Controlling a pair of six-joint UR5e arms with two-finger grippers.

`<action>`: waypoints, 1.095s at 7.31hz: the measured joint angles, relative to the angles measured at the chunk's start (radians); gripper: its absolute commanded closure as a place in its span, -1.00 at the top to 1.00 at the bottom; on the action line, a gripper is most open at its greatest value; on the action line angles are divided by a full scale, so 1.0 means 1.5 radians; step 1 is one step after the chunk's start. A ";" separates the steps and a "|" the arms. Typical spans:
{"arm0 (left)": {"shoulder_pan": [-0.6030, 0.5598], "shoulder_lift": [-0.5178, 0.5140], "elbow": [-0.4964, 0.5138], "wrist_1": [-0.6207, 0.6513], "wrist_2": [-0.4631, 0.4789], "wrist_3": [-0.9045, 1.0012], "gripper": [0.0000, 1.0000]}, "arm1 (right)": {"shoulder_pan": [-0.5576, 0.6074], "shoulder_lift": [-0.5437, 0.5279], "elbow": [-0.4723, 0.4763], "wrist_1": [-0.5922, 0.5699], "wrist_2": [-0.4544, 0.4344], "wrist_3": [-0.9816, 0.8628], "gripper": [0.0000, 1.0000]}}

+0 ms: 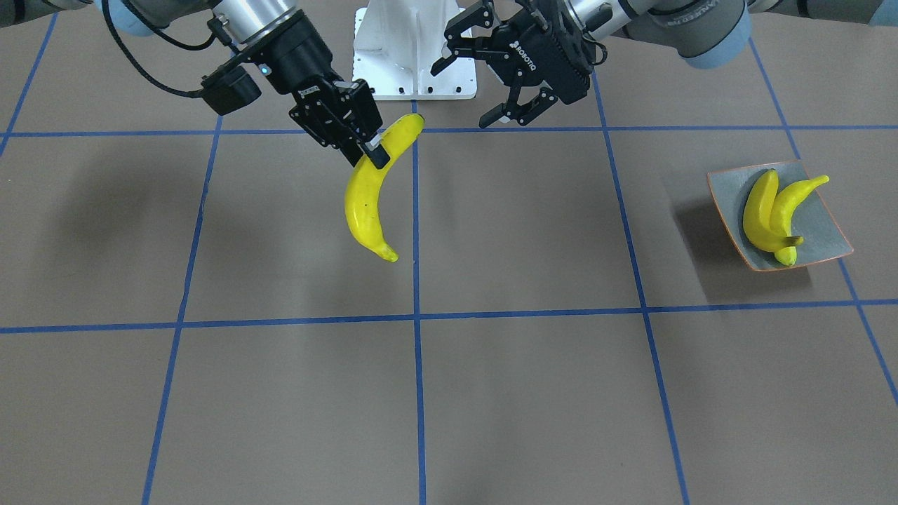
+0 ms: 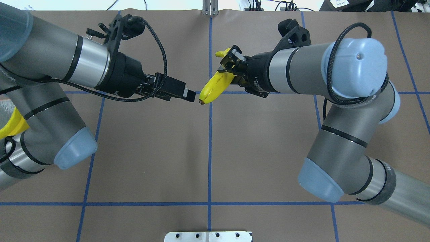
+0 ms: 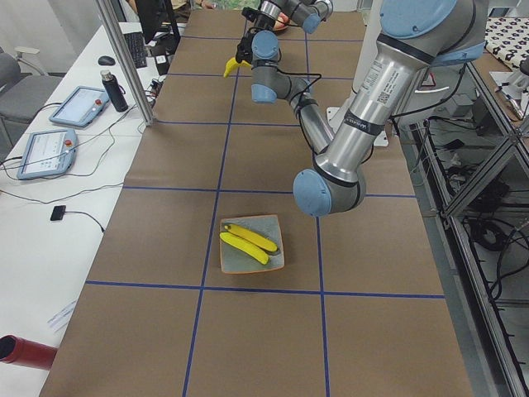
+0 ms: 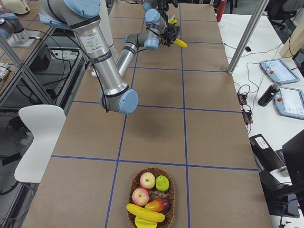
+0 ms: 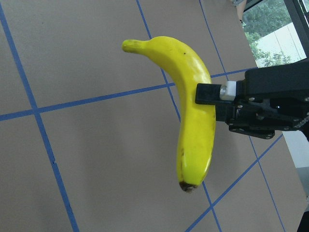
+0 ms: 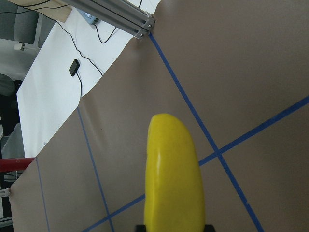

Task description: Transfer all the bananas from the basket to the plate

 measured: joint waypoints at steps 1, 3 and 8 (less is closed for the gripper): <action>0.003 0.000 0.001 0.000 0.000 0.000 1.00 | -0.009 0.017 0.000 -0.008 -0.008 0.006 -1.00; 0.006 -0.001 0.001 0.000 0.000 0.001 0.92 | -0.019 0.036 0.000 -0.012 -0.013 0.017 -1.00; 0.006 -0.003 0.002 0.000 0.000 0.002 0.38 | -0.054 0.045 0.002 -0.012 -0.047 0.018 -1.00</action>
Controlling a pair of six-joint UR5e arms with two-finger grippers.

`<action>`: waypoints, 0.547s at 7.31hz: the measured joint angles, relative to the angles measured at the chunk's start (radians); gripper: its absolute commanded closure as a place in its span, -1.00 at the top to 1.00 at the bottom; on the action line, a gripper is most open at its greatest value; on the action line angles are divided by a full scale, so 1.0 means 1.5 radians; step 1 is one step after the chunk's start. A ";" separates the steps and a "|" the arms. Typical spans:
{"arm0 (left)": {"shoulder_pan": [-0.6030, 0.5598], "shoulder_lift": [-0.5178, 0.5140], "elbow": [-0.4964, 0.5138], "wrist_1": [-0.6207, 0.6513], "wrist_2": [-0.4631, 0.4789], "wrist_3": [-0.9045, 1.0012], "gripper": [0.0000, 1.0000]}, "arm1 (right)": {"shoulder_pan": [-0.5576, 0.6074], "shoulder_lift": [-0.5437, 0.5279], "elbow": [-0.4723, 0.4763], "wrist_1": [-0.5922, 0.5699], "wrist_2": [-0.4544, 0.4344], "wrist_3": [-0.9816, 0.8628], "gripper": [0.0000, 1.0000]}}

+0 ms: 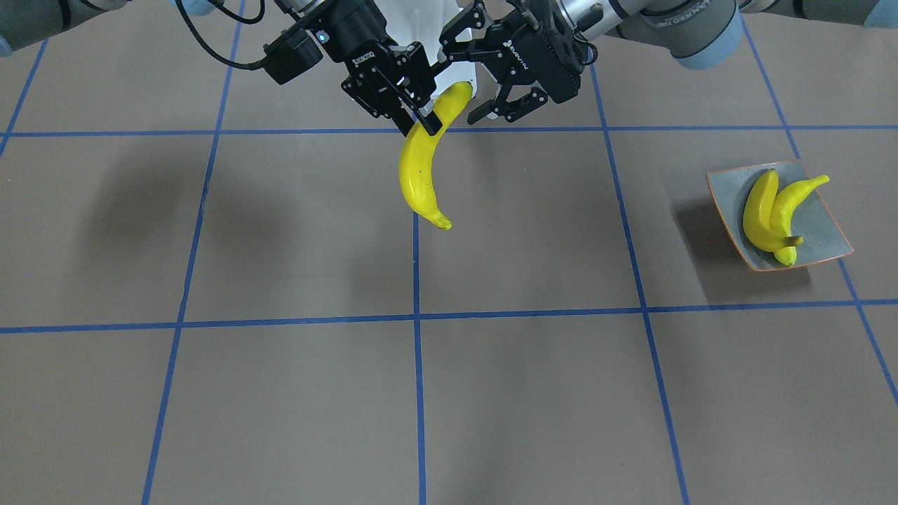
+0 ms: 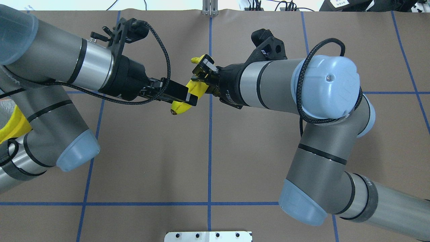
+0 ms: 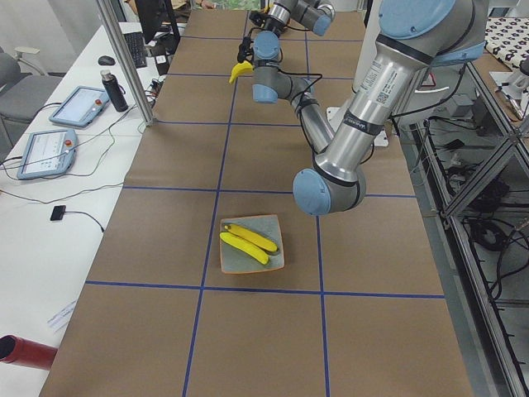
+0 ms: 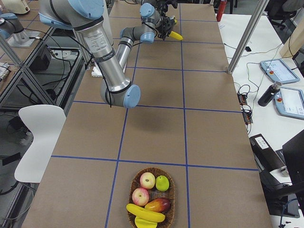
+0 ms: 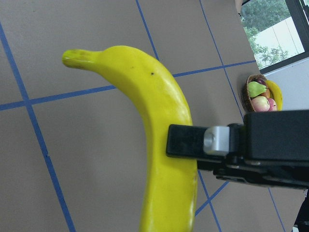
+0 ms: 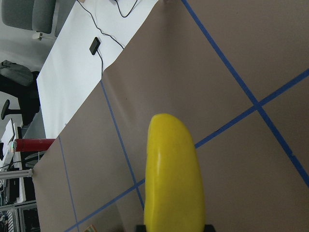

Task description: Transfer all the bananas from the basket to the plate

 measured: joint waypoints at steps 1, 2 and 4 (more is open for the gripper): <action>0.000 0.000 0.001 0.000 0.000 0.000 0.38 | -0.001 0.003 0.000 0.000 0.000 0.000 -1.00; 0.000 0.000 0.002 0.000 0.000 0.000 0.22 | -0.001 0.005 0.003 0.001 0.000 0.000 -1.00; 0.000 0.000 0.003 0.000 0.001 0.001 -0.98 | -0.002 0.006 0.008 0.001 -0.001 -0.002 -1.00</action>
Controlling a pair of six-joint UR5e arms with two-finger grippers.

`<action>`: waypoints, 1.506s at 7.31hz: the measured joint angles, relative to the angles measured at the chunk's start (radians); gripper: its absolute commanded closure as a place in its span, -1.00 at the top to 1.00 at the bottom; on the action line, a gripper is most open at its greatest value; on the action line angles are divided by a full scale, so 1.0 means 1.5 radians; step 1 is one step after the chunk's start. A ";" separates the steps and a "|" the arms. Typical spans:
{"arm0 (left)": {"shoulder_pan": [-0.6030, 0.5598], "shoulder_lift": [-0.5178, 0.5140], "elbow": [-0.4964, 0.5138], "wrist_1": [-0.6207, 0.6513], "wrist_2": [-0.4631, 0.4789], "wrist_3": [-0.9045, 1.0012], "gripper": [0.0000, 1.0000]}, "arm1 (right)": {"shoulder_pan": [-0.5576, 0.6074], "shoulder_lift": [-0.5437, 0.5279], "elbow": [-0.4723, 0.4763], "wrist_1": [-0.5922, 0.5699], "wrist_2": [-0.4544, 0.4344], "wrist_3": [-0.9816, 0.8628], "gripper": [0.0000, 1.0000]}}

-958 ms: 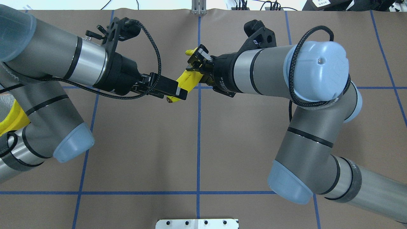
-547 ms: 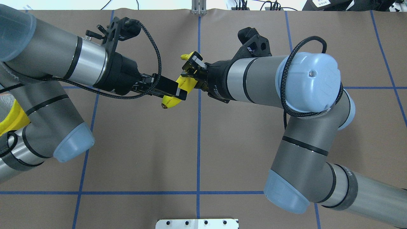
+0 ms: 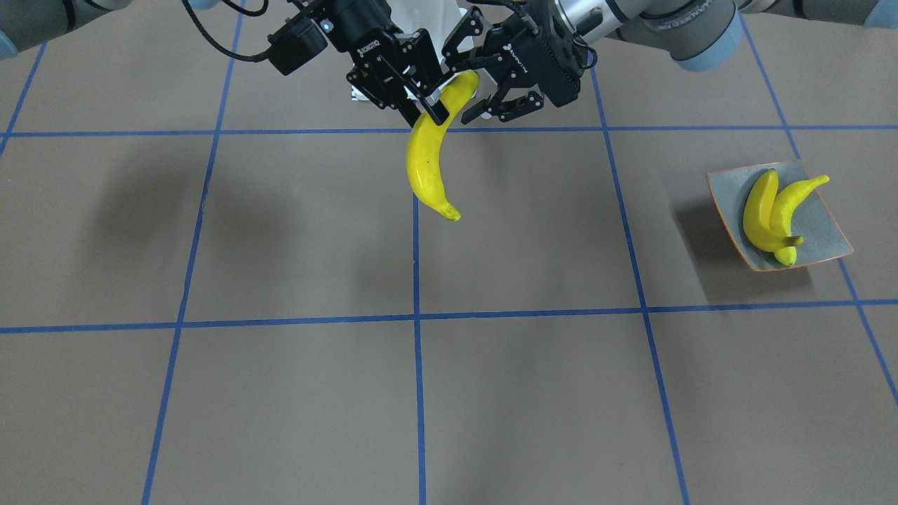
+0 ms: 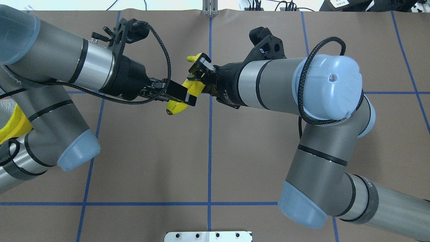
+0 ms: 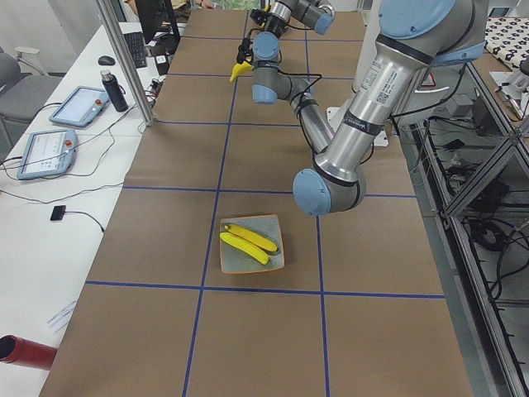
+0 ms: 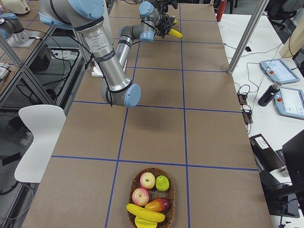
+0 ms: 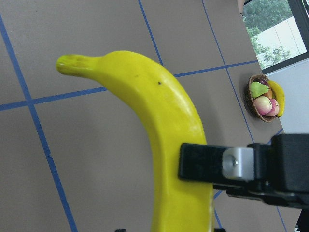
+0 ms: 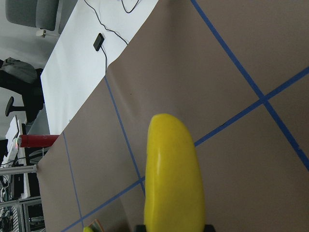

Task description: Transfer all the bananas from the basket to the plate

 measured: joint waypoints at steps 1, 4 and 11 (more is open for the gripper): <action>0.000 0.000 -0.001 0.000 0.004 0.001 -1.00 | 0.000 0.000 0.000 0.000 -0.001 -0.005 -0.56; 0.000 0.002 -0.002 0.000 0.016 0.003 -1.00 | 0.000 -0.002 0.000 -0.007 -0.009 -0.044 1.00; -0.051 0.168 -0.059 0.000 0.018 0.062 -1.00 | 0.274 -0.146 0.016 -0.194 0.237 -0.346 1.00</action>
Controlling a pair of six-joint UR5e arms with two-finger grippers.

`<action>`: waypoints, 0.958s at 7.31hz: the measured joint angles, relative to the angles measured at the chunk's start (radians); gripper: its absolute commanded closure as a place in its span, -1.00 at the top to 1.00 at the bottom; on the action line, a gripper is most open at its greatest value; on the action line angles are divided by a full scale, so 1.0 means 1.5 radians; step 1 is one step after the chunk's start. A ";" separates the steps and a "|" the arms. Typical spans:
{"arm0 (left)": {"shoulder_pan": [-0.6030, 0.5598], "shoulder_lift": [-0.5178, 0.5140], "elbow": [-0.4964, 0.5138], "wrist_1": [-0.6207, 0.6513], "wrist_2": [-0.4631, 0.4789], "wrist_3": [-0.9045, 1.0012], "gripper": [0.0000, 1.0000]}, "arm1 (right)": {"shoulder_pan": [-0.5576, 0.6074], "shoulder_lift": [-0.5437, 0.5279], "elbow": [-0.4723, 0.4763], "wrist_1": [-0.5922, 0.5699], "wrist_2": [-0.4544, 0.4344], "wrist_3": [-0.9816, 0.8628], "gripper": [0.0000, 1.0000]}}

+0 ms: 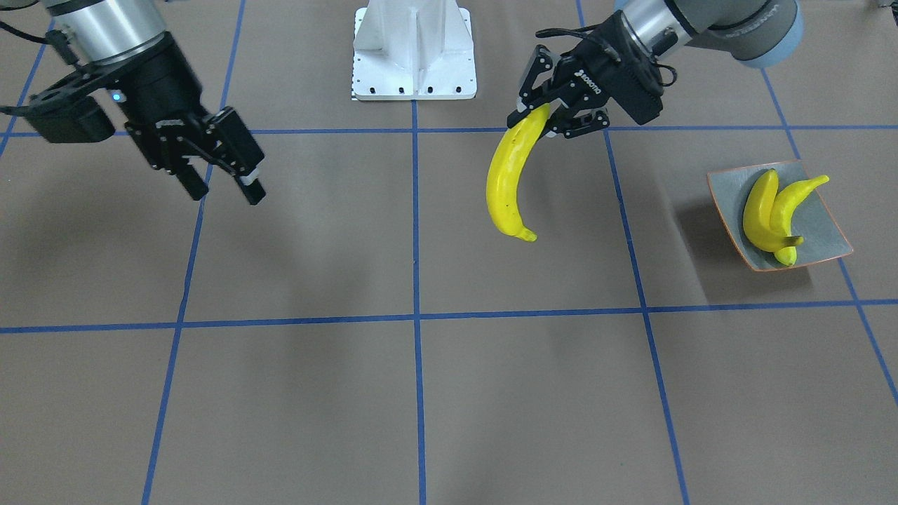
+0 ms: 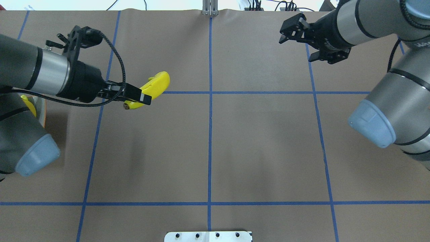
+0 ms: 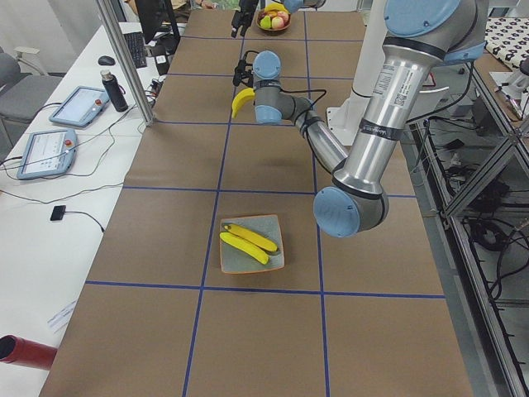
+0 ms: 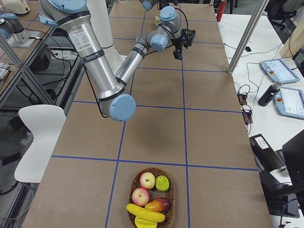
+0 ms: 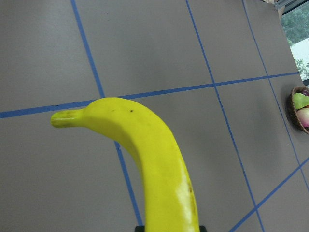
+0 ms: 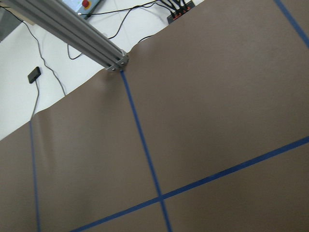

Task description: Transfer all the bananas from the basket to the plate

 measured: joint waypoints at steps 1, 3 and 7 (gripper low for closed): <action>-0.018 0.056 -0.014 -0.001 0.000 0.067 -1.00 | 0.033 -0.052 -0.002 -0.004 0.017 -0.087 1.00; -0.057 0.162 -0.024 -0.002 0.000 0.231 -1.00 | 0.107 -0.148 -0.003 -0.003 0.057 -0.252 1.00; -0.098 0.362 -0.006 -0.085 0.078 0.595 -1.00 | 0.311 -0.284 -0.067 0.002 0.170 -0.647 1.00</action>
